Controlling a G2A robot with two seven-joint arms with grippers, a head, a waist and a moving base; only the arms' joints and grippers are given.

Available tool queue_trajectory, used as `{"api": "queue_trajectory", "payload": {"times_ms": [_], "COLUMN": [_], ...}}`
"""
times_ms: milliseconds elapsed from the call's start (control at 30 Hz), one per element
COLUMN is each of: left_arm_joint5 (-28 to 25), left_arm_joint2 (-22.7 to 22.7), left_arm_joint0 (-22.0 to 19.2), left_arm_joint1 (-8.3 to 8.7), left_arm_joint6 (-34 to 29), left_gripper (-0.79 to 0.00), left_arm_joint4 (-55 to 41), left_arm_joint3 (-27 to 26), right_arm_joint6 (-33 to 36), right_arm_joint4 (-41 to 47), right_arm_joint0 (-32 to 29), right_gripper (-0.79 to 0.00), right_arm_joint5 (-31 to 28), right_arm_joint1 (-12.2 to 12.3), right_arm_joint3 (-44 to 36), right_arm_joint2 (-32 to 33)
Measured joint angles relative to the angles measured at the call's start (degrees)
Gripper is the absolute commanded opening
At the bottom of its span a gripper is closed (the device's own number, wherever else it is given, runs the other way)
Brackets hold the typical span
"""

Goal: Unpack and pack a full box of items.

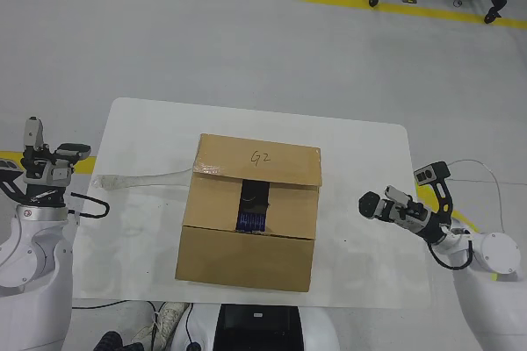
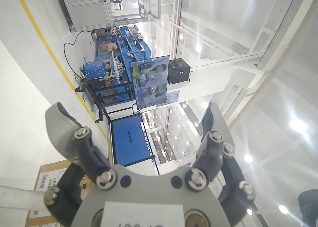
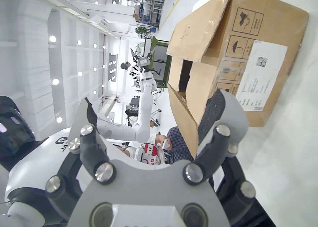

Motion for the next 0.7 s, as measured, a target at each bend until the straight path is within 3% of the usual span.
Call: {"api": "queue_trajectory", "payload": {"times_ms": [700], "left_arm_joint5": [0.00], "left_arm_joint2": [0.00], "left_arm_joint0": [0.00], "left_arm_joint1": [0.00], "left_arm_joint6": [0.00], "left_gripper": [0.000], "left_arm_joint4": [0.00], "left_arm_joint3": [0.00], "right_arm_joint6": [-0.10], "right_arm_joint4": [0.38], "right_arm_joint0": [0.14], "right_gripper": [0.000], "right_arm_joint5": [0.08], "right_arm_joint1": [-0.02], "right_arm_joint3": [0.29], "right_arm_joint2": [0.00]}}
